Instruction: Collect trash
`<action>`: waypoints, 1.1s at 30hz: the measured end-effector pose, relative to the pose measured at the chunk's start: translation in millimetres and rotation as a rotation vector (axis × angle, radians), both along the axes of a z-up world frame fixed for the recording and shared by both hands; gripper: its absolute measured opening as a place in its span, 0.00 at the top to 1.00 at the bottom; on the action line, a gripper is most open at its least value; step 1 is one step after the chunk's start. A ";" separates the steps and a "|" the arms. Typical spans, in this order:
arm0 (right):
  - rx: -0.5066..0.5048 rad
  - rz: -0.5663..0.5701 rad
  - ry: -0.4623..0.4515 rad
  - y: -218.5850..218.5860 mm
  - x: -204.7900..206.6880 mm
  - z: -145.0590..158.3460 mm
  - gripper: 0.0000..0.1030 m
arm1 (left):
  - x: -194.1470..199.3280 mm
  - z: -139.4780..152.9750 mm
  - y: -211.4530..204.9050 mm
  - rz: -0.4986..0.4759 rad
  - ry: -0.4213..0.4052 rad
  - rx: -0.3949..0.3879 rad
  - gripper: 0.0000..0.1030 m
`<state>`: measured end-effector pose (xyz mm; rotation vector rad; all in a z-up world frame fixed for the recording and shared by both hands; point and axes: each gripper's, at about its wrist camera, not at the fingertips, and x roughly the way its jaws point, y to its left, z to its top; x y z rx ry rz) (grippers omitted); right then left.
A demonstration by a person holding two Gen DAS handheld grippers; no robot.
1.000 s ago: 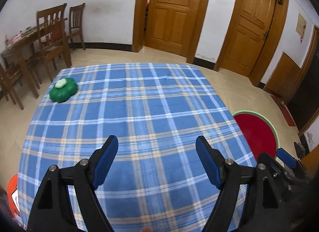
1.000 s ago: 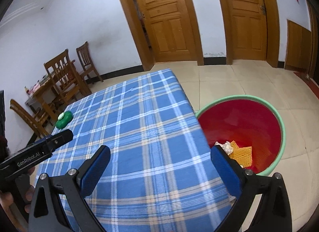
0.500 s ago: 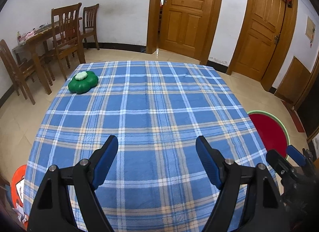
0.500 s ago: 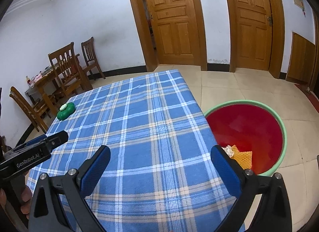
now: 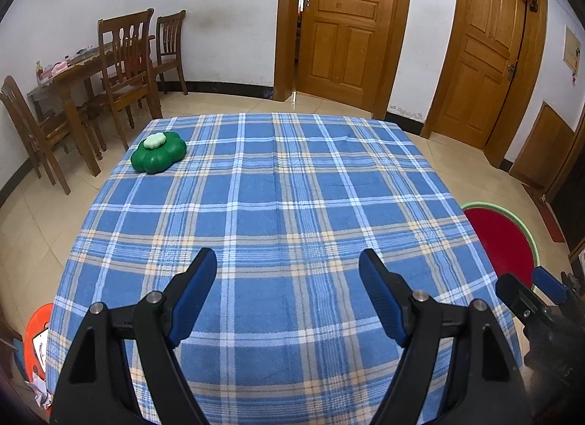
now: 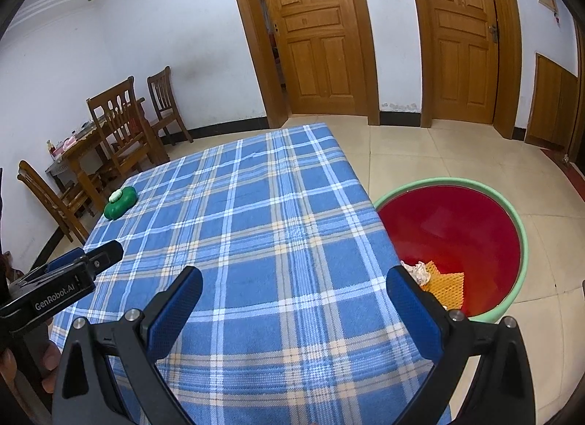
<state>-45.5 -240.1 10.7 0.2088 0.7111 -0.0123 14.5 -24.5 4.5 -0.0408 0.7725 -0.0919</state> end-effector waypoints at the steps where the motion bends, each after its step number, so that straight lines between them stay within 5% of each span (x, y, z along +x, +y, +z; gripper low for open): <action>1: 0.000 -0.001 -0.002 -0.3 0.2 0.4 0.01 | -0.4 0.0 0.1 0.001 -0.001 0.001 0.23; 33: 0.002 -0.001 0.003 -2.2 0.7 2.6 0.01 | 0.7 -2.8 0.3 0.004 0.005 -0.005 0.23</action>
